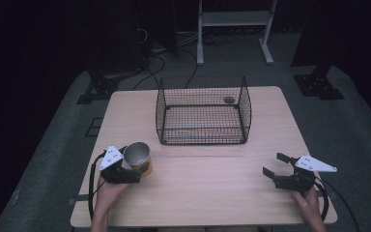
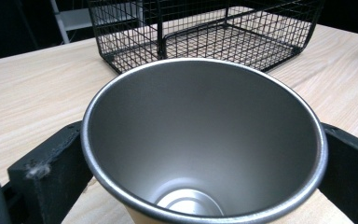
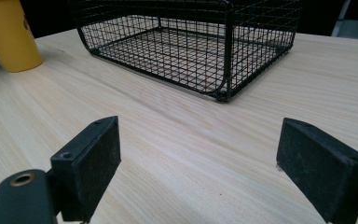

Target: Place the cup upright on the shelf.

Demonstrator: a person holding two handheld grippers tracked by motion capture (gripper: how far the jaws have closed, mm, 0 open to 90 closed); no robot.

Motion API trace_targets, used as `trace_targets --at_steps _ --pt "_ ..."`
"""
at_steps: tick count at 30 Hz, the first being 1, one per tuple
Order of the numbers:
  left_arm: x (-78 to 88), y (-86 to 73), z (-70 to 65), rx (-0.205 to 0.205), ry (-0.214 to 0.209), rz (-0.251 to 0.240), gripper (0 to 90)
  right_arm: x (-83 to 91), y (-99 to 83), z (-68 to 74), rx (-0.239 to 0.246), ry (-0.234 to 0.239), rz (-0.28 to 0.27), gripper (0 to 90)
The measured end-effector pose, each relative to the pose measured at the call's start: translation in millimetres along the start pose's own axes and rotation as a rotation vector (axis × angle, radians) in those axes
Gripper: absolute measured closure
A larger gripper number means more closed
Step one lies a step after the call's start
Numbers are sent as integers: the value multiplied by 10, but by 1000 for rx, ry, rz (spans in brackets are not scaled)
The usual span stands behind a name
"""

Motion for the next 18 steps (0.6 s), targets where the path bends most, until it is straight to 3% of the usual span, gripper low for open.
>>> trace_targets --at_steps 9,18 --pt "-20 -10 -6 3 -9 -2 1 0 0 0 0 -1 0 126" --pt "-15 -28 7 -18 4 -10 129 0 0 0 0 -1 -1 126"
Point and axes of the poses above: each handheld gripper's, and its own axes: x roughly backward along the jaws, y roughly out of its top, z roughly to its left, the point moved 4 cm from there along -x, roughly forward along the jaws, and after that the axes turned 10 degrees about y, right-handed, at the moved point
